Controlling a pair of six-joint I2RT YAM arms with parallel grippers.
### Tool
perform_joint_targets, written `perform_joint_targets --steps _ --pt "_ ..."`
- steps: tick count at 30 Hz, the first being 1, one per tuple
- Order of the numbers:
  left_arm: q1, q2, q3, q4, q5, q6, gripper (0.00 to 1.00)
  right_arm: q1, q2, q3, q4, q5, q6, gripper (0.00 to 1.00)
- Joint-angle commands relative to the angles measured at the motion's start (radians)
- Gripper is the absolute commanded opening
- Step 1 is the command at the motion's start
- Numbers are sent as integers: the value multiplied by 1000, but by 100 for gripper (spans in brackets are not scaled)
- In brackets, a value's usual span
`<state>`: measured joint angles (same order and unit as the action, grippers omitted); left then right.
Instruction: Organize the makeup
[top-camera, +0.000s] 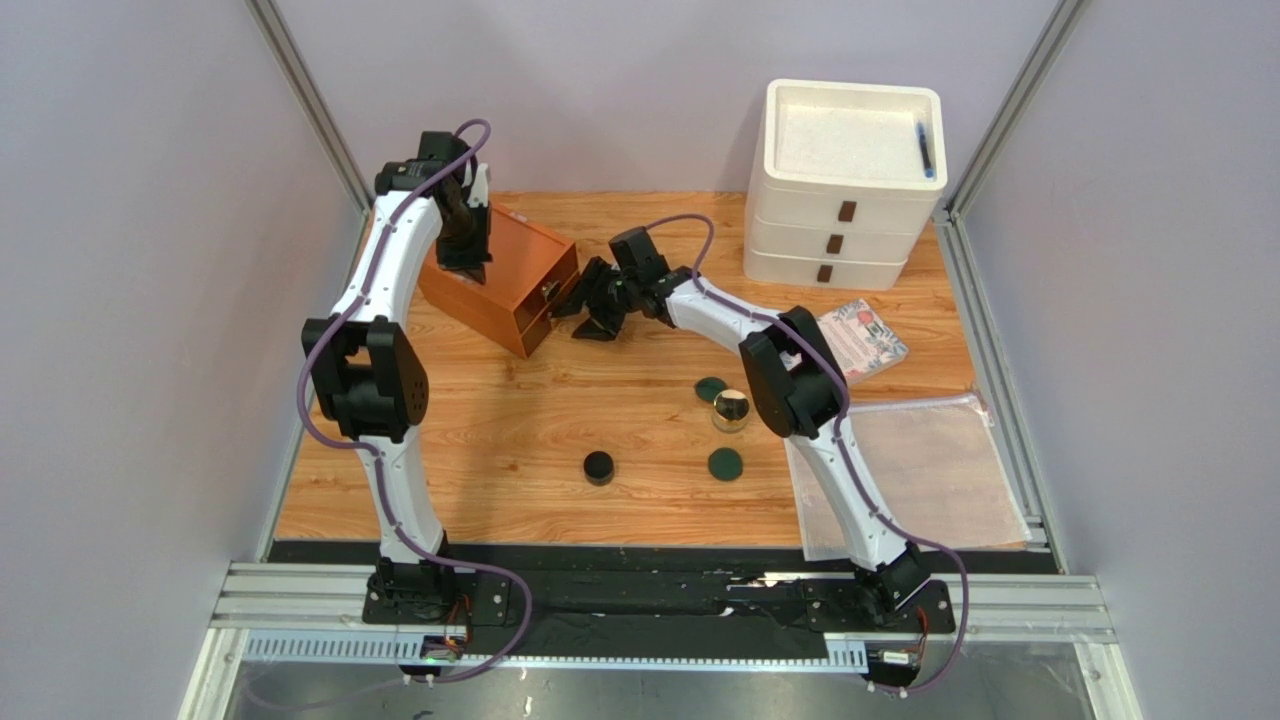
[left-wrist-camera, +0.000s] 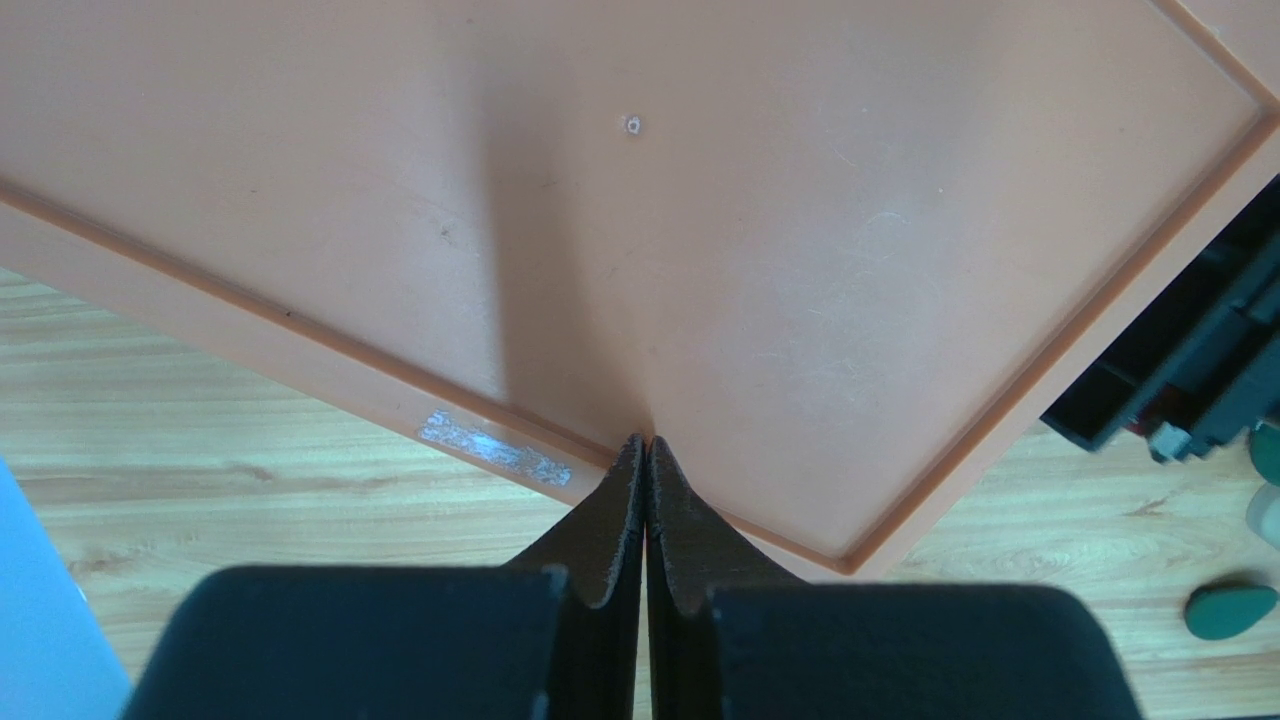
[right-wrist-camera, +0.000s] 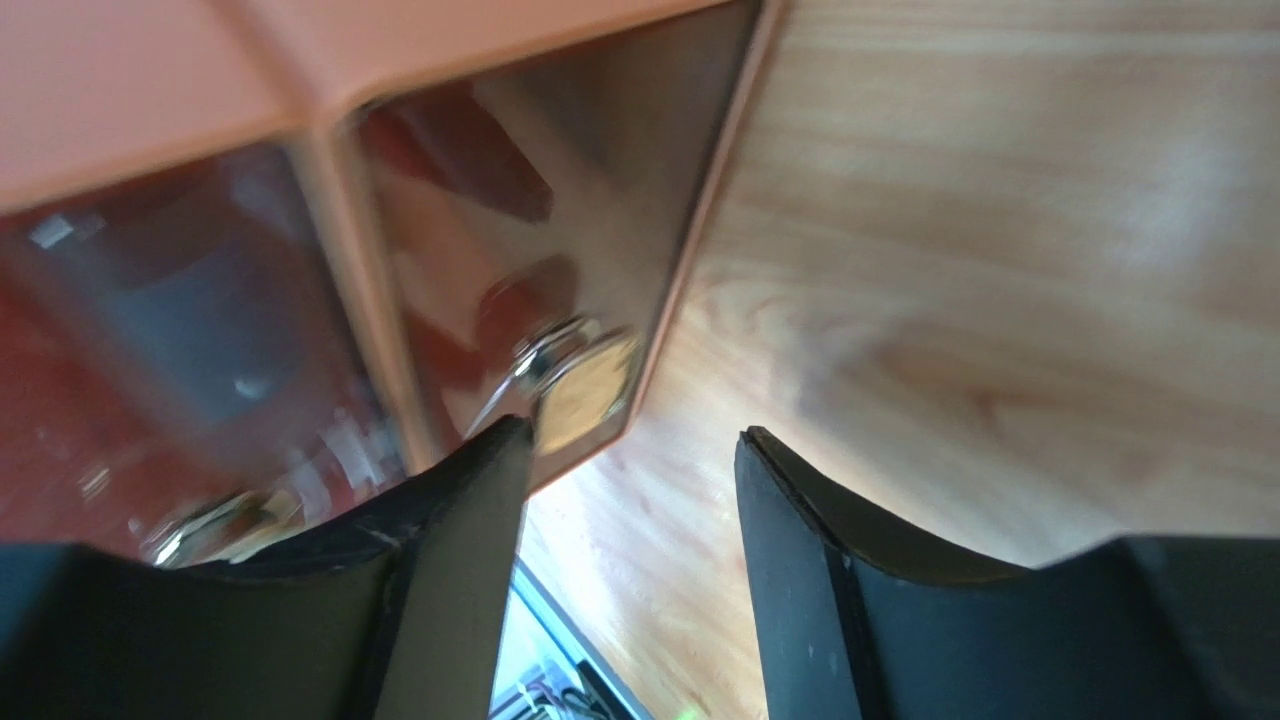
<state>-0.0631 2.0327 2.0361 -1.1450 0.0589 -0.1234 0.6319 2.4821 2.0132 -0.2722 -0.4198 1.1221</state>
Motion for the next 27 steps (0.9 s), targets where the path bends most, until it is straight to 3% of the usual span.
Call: perform_joint_targets --steps 1,5,11,15,27 --pt "5 -11 -11 -47 -5 25 0 0 46 78 8 21 31 56" --pt "5 -12 -10 -48 -5 24 0 0 87 128 -5 35 42 55" --pt "5 -14 -11 -52 -2 22 0 2 97 165 -77 45 13 36" --pt "5 -16 -5 -53 -1 19 0 0 67 156 -188 79 -74 35" --pt "5 -12 -11 -50 -2 16 0 -35 -182 -229 -223 108 -203 35"
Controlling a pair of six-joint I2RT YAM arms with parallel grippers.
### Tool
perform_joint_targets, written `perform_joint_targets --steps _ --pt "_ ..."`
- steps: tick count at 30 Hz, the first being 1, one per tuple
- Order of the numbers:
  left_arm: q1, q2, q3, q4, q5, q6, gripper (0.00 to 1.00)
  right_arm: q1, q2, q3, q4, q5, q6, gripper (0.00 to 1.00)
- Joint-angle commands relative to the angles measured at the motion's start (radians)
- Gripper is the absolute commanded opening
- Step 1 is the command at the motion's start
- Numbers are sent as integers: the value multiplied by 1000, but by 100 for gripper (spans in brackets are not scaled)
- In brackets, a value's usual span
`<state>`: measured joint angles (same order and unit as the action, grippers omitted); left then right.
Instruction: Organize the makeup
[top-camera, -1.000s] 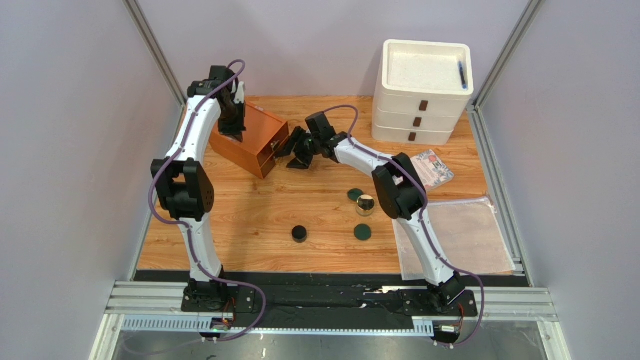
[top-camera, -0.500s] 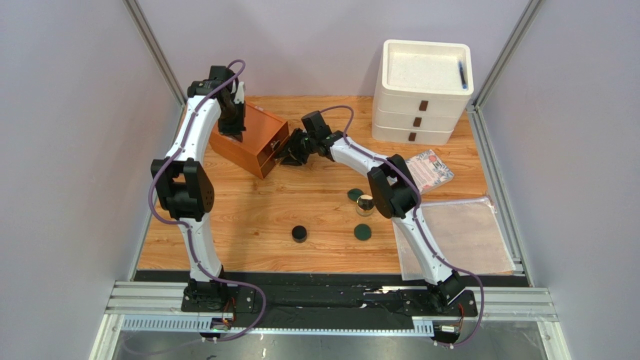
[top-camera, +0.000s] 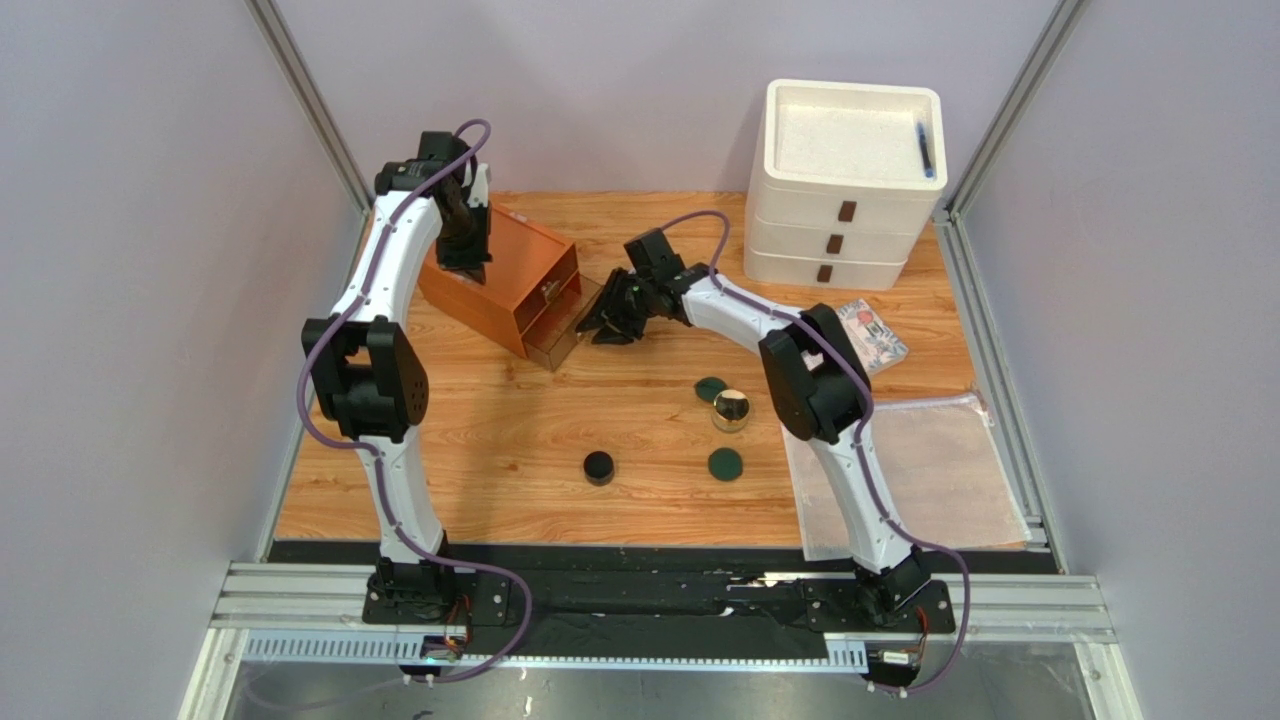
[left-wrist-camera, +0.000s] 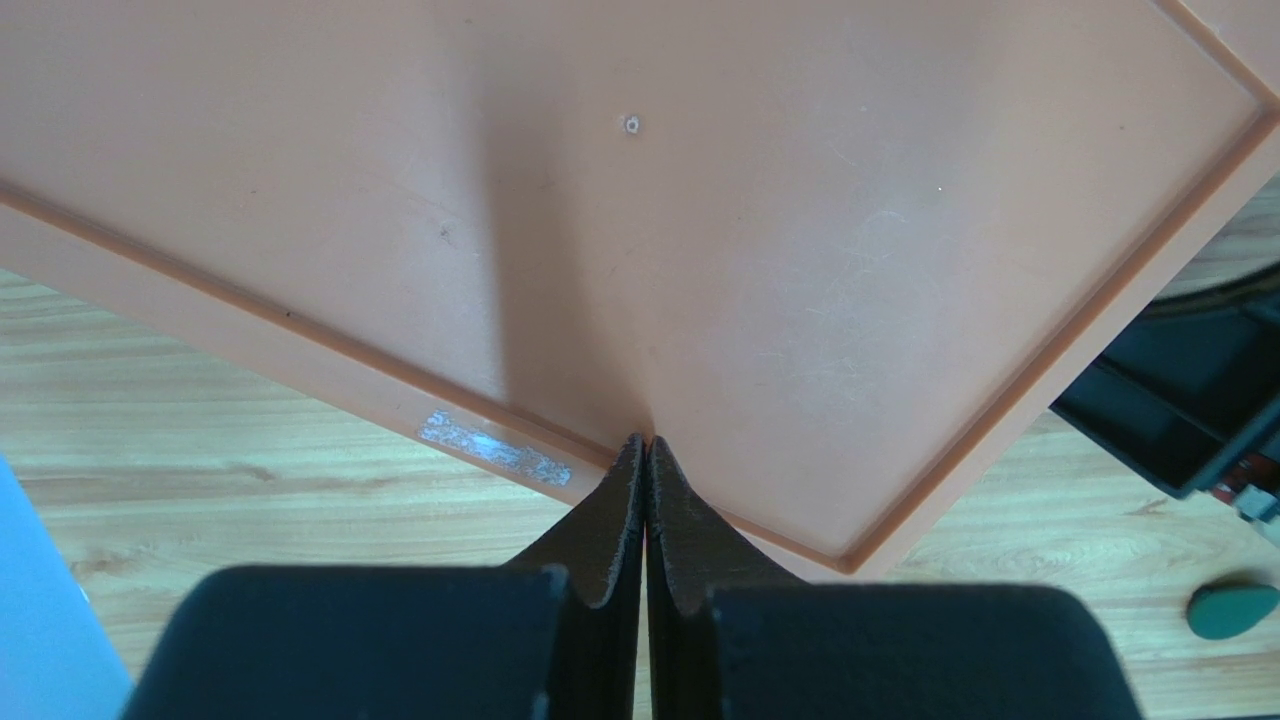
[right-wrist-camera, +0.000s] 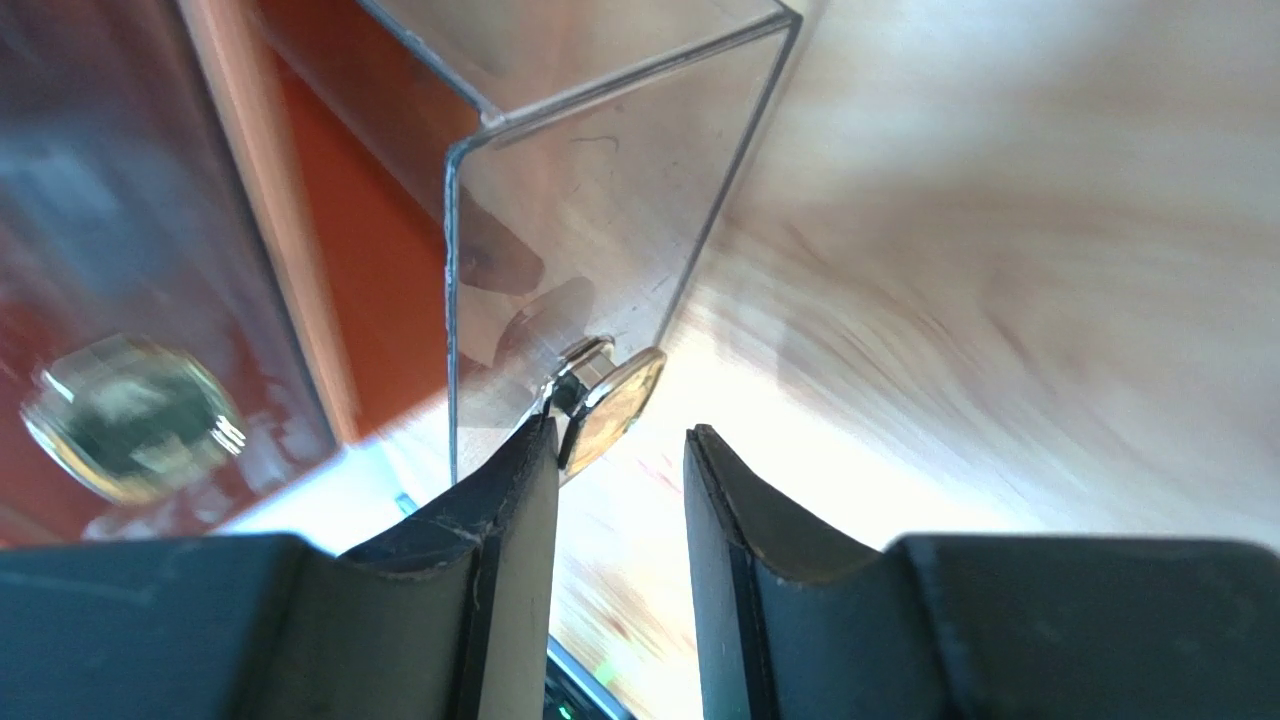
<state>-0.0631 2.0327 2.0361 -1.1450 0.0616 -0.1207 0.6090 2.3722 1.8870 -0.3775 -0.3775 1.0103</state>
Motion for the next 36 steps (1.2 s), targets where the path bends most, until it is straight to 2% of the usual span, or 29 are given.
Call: perform_joint_targets --steps 1,6,11,17,21,23,28,36 --pt "5 -12 -10 -48 -3 13 0 -15 -88 -123 -120 75 -110 35" --pt "5 -11 -11 -47 3 9 0 -18 -192 -206 -162 104 -167 36" --pt "5 -9 -14 -42 6 6 0 -18 -235 -186 -202 121 -249 42" --pt "5 -9 -11 -41 9 4 0 -18 -287 -86 -267 184 -355 72" --pt "5 -8 -11 -38 10 3 0 -18 -333 -51 -359 285 -478 82" --pt "5 -5 -11 -38 15 0 0 -17 -353 -58 -423 342 -516 84" --pt "5 -3 -20 -38 10 3 0 -17 -436 -204 -489 449 -607 88" --pt "5 -6 -34 -36 18 0 0 -18 -594 -452 -517 505 -616 89"
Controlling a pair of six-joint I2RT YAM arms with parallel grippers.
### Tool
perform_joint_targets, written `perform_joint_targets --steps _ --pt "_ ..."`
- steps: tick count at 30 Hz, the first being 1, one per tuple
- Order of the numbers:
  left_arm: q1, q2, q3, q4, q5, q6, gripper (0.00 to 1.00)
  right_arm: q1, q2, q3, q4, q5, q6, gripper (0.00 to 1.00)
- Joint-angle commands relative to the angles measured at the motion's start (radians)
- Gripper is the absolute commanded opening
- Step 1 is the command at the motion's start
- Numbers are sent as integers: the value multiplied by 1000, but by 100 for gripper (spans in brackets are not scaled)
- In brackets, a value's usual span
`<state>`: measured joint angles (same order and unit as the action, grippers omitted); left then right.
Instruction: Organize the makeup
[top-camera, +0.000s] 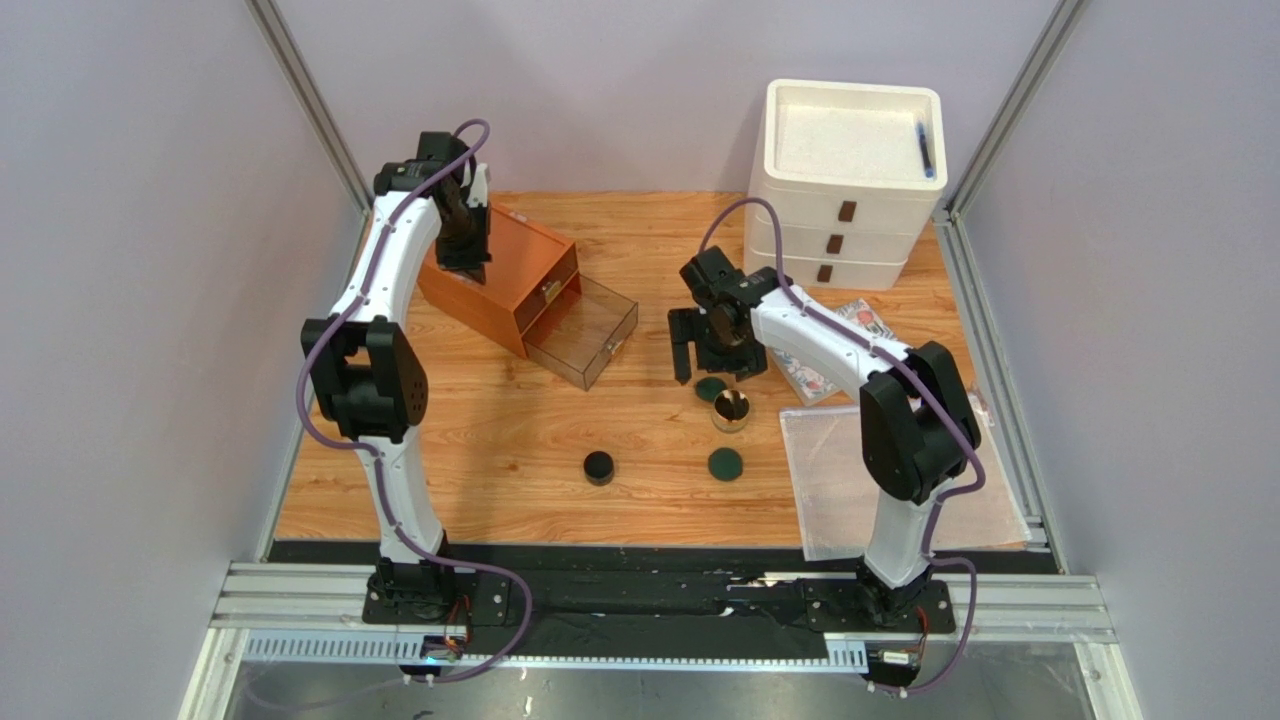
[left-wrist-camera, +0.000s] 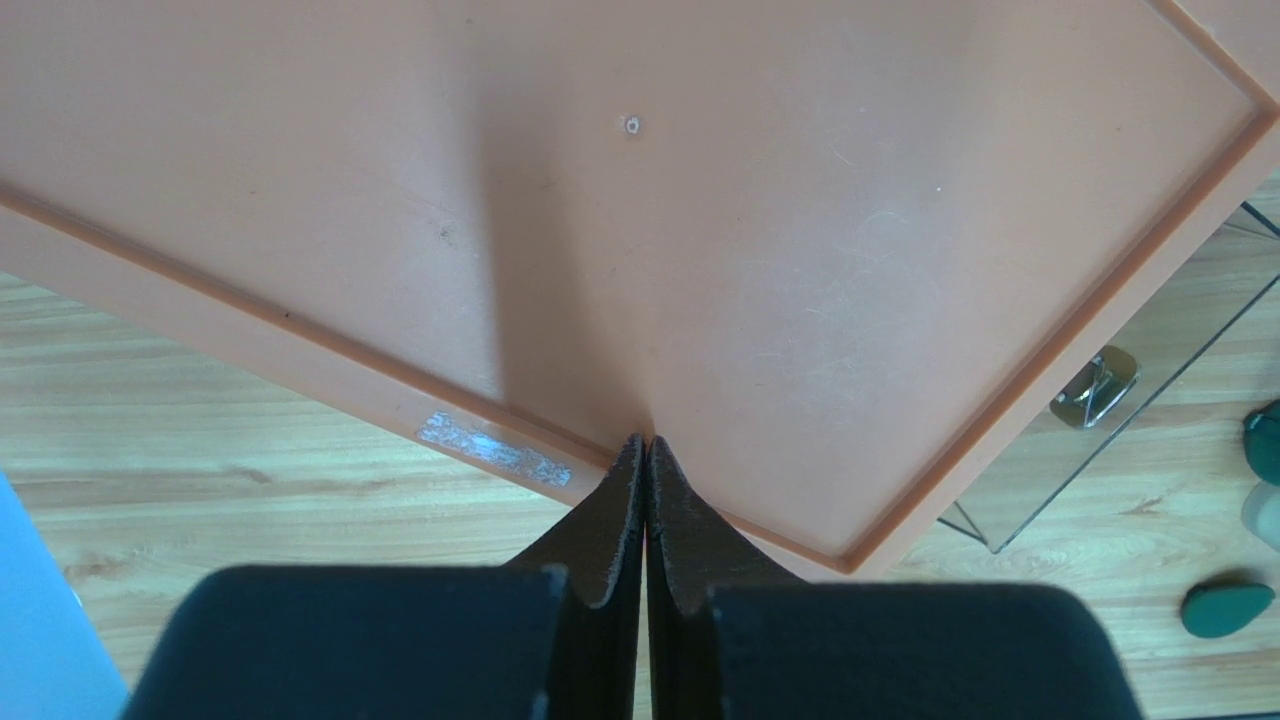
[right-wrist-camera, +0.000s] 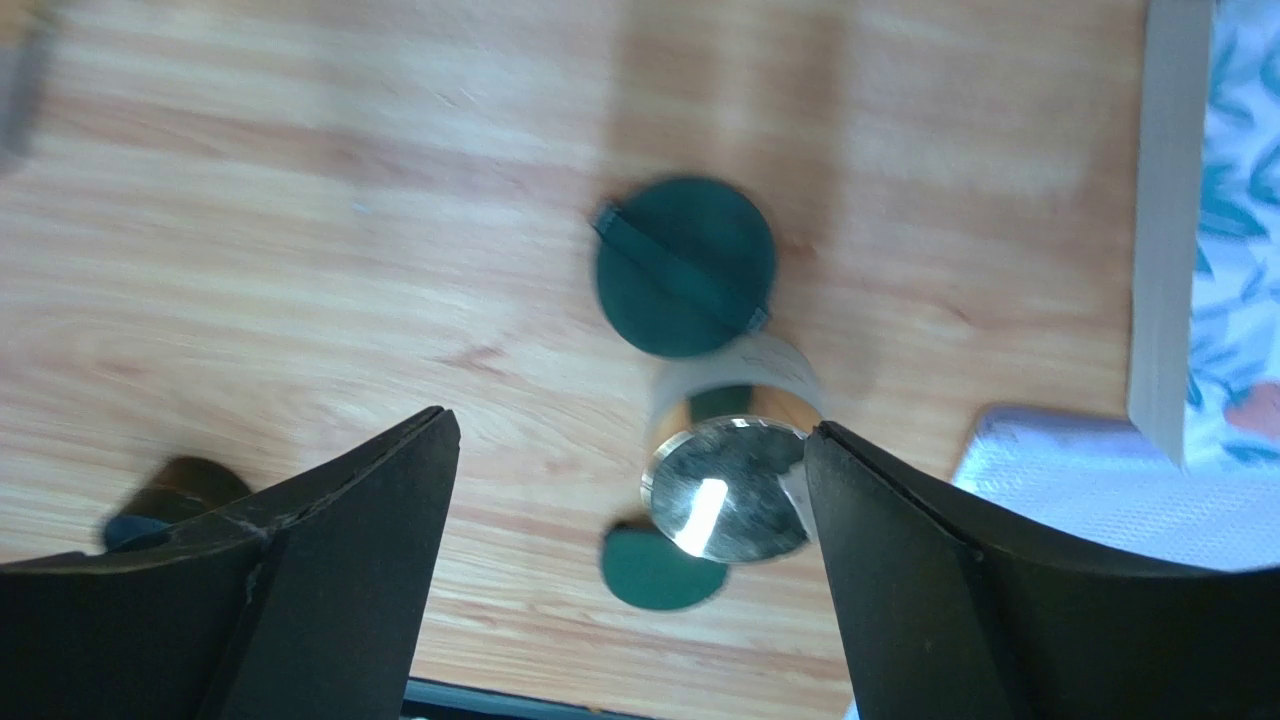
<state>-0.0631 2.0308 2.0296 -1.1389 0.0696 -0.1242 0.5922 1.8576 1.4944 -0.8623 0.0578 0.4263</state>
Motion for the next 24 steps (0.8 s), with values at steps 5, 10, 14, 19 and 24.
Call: perform_joint_targets --steps 5,10,14,19,24 --pt "5 -3 -31 -44 12 6 0 0 -71 -144 -6 83 -20 90" --pt "5 -4 -34 -44 9 8 0 0 -35 -206 35 70 19 88" --pt "5 -3 -34 -44 10 6 0 -2 -34 -264 83 54 42 79" --pt "5 -3 -37 -42 10 8 0 -2 -44 -287 114 73 31 39" --pt "5 -4 -35 -44 10 6 0 0 -73 -276 121 82 8 19"
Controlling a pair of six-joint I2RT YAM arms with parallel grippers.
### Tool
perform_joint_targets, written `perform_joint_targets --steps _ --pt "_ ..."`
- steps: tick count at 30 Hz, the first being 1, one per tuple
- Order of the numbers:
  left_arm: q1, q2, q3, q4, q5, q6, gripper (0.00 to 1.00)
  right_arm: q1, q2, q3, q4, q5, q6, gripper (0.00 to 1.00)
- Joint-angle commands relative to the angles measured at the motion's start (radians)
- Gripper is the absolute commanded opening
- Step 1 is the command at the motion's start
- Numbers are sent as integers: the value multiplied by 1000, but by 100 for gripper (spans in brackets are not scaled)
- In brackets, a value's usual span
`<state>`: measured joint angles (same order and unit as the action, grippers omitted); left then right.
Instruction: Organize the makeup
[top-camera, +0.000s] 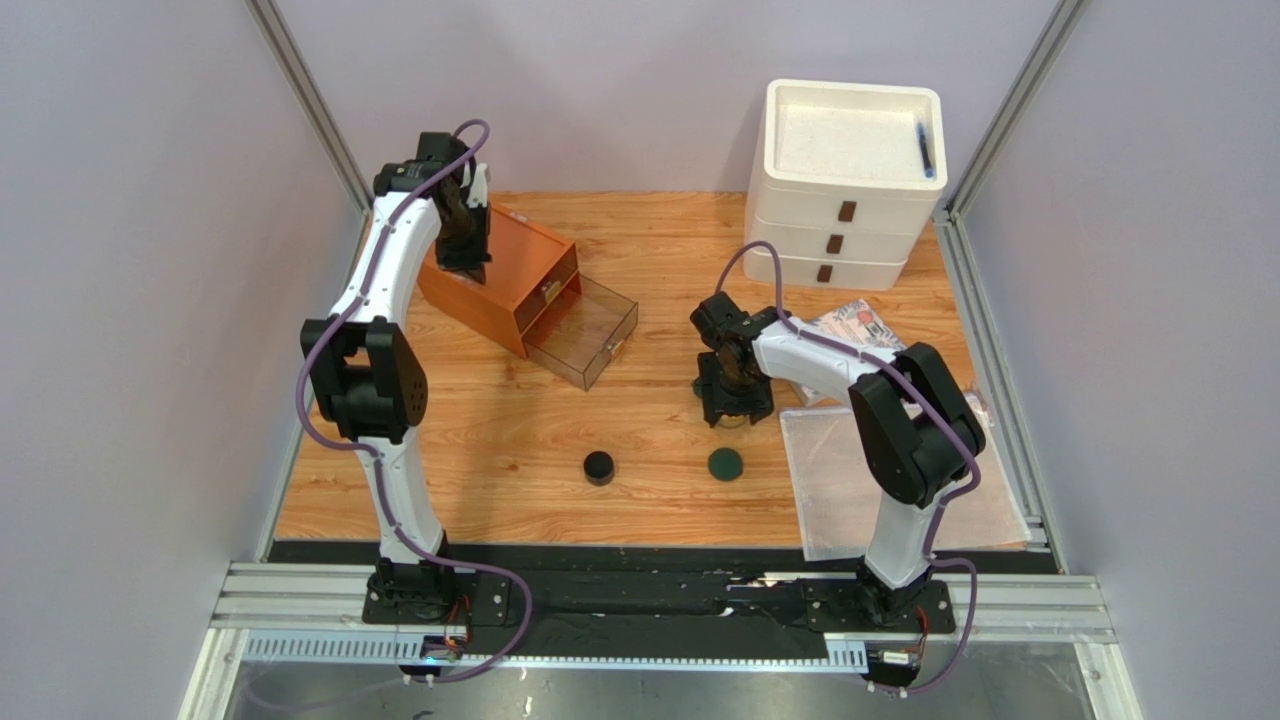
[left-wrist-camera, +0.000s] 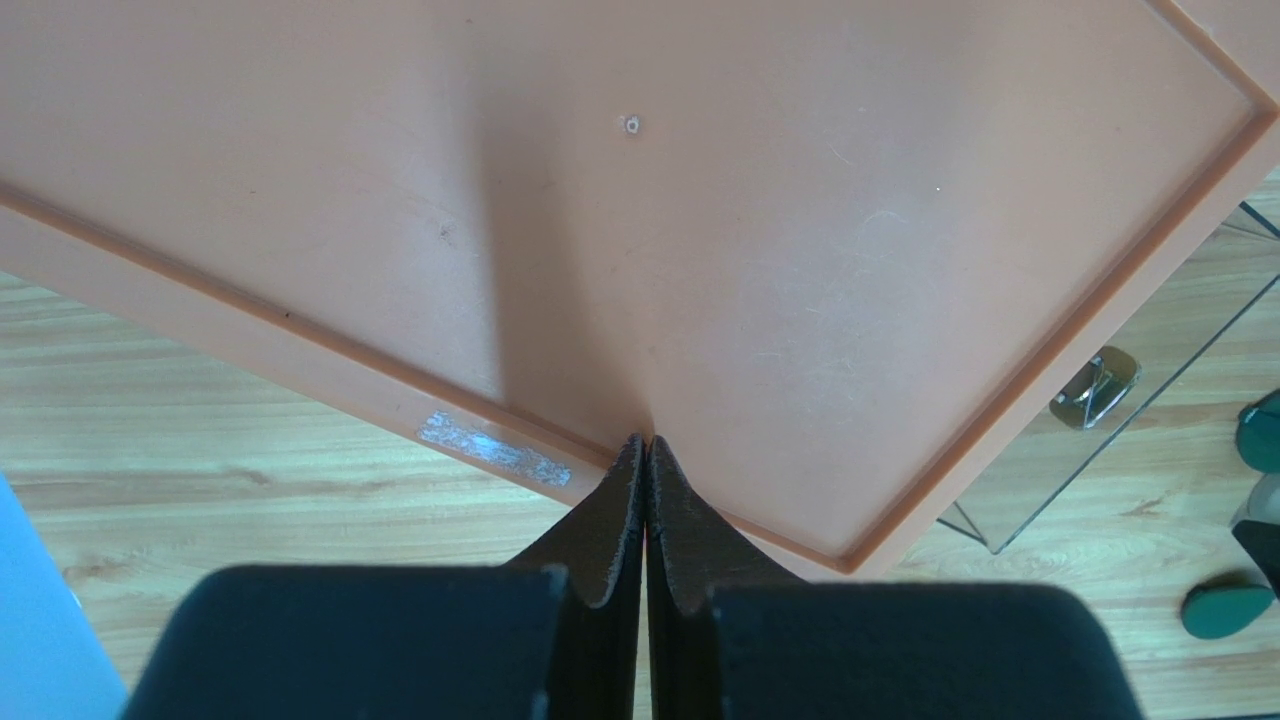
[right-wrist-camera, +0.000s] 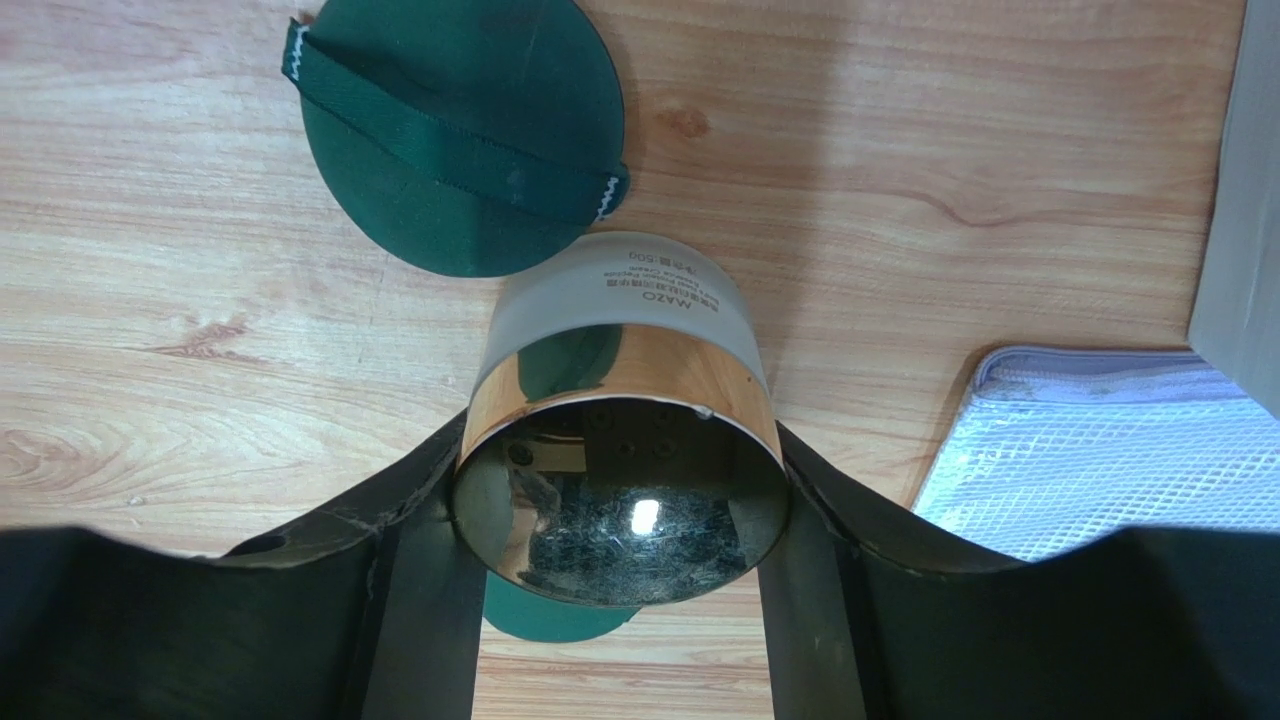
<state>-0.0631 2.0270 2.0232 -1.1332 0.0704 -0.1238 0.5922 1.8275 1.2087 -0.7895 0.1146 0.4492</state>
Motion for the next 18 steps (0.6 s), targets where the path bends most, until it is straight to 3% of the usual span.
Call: perform_joint_targets --steps 1,10,18 --pt "5 -1 -30 -50 8 6 0 0 -46 20 49 23 -17 18" --pt "5 -2 -32 -48 11 6 0 1 -99 170 10 7 -40 5" --pt "5 1 -34 -43 16 4 0 8 -24 382 29 -52 -64 3"
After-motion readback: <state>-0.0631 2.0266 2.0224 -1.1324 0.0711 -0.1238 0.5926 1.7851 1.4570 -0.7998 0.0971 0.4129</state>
